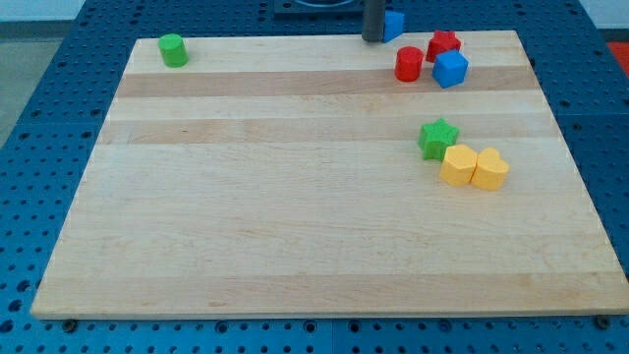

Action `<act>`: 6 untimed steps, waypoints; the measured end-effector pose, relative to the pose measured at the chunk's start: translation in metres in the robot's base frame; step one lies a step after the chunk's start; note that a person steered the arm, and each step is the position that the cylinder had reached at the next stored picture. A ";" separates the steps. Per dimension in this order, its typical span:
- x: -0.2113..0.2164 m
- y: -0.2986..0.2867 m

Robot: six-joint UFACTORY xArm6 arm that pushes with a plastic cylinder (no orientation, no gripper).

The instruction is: Move your hand to the top of the red circle

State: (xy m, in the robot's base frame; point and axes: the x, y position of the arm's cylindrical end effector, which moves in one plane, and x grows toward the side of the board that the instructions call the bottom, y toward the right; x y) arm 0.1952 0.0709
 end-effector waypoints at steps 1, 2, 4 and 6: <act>0.007 0.000; 0.013 0.001; 0.015 0.013; 0.023 0.032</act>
